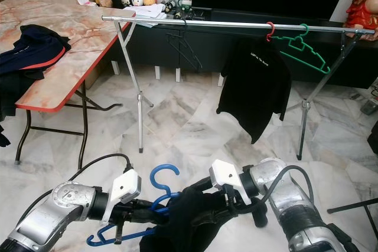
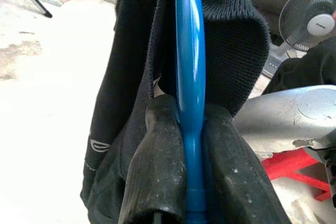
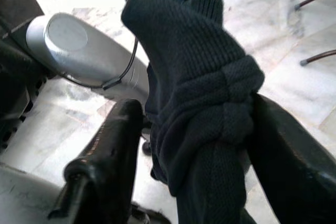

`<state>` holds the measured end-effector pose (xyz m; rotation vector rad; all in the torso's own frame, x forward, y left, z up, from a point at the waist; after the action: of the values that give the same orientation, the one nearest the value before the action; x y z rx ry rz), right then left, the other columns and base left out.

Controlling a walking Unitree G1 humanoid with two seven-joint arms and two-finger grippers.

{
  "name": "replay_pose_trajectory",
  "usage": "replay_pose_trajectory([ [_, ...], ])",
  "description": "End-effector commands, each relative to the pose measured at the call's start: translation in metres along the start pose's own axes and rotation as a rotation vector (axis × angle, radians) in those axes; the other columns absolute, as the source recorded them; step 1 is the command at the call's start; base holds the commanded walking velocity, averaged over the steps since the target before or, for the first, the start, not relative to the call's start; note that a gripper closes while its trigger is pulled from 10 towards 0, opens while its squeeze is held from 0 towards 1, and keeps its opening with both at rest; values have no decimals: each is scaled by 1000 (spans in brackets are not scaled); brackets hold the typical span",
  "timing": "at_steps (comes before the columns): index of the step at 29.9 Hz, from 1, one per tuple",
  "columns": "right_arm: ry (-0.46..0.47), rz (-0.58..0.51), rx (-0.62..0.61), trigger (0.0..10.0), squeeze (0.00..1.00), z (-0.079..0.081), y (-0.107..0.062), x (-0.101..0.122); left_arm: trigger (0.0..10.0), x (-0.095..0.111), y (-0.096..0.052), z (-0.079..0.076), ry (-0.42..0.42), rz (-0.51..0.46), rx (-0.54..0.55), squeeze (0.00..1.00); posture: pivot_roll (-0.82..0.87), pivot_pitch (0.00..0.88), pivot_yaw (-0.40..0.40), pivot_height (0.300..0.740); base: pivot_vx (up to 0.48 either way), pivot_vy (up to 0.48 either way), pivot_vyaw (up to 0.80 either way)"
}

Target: Hang hanger

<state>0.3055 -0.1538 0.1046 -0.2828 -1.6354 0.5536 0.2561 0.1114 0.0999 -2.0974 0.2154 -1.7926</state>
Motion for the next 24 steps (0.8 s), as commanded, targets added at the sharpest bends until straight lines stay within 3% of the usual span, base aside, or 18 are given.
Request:
replay_pose_trajectory([
  [1,12,37,34,0,0,3,3,-5,10000,22,1,0,91,-54,-20,0,52,97,-49,740,0,0,0],
  [24,39,134,72,0,0,10,13,-21,10000,33,4,5,196,-7,2,0,56,113,-51,740,0,0,0],
])
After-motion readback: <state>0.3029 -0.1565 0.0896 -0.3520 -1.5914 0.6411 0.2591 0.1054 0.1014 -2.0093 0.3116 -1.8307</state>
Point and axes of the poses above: a point about 5 cm out from each wrist's last joint towards the gripper, its own y axis pointing out of the wrist towards the gripper, its own x axis along the axis of the wrist's last joint, z = x × y, the point moved 1 cm from there along y, pointing out of the wrist towards the gripper, and after that the axes turned 5 degrees about -y, right-handed, at the moved point
